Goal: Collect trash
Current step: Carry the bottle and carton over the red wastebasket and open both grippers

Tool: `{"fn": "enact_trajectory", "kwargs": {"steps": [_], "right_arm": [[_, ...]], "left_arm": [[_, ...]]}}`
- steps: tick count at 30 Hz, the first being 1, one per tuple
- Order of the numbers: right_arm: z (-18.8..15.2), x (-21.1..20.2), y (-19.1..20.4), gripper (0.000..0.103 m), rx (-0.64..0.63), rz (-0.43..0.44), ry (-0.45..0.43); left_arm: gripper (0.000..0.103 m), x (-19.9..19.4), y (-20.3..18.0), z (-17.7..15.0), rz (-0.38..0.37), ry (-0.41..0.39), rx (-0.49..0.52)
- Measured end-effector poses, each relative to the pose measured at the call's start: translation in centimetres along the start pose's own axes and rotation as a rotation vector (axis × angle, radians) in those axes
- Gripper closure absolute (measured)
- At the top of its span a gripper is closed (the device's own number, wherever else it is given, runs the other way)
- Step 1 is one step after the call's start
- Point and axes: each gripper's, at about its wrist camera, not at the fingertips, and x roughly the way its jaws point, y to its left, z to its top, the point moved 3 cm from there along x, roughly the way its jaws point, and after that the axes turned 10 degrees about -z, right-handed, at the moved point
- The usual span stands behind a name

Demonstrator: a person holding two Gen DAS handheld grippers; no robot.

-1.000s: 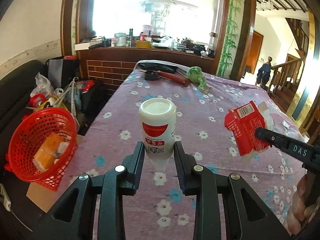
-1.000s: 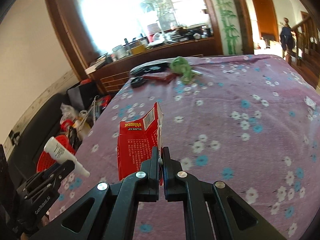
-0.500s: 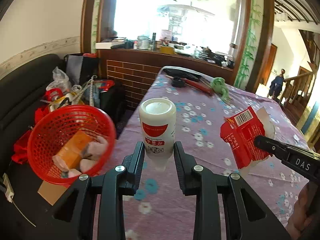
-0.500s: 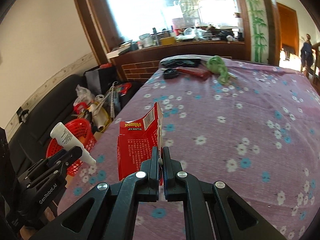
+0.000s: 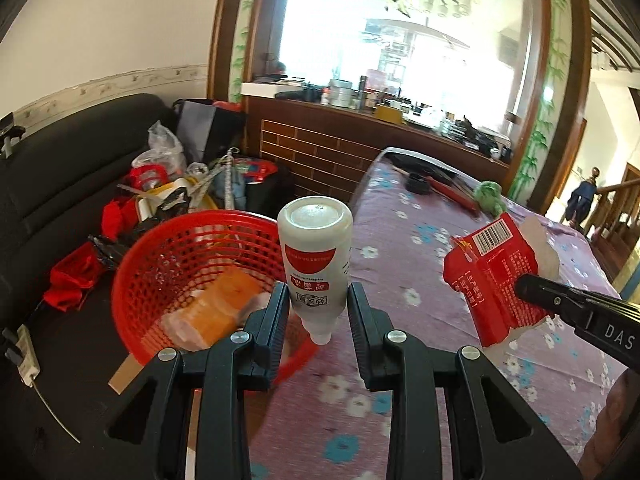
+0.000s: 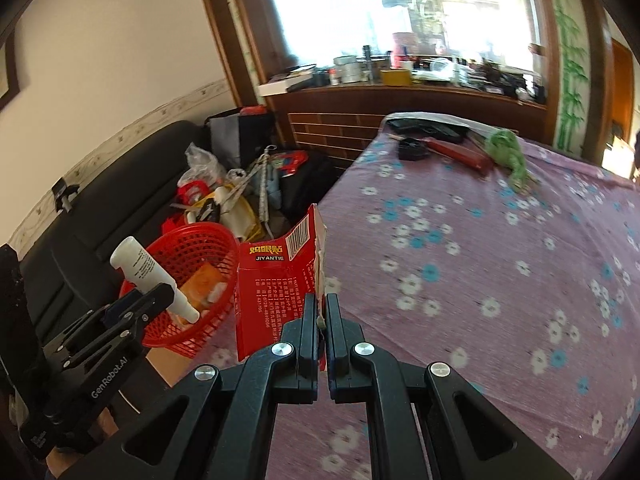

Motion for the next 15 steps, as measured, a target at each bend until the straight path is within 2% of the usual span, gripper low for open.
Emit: {"fn": "enact_trajectory", "kwargs": {"steps": [15], "right_arm": [[2.6,4.0,8.2,0.099,-0.094,0.057,0.028]], "left_arm": [[0.074,0.8,6.9,0.4,0.07,0.015,-0.07]]}}
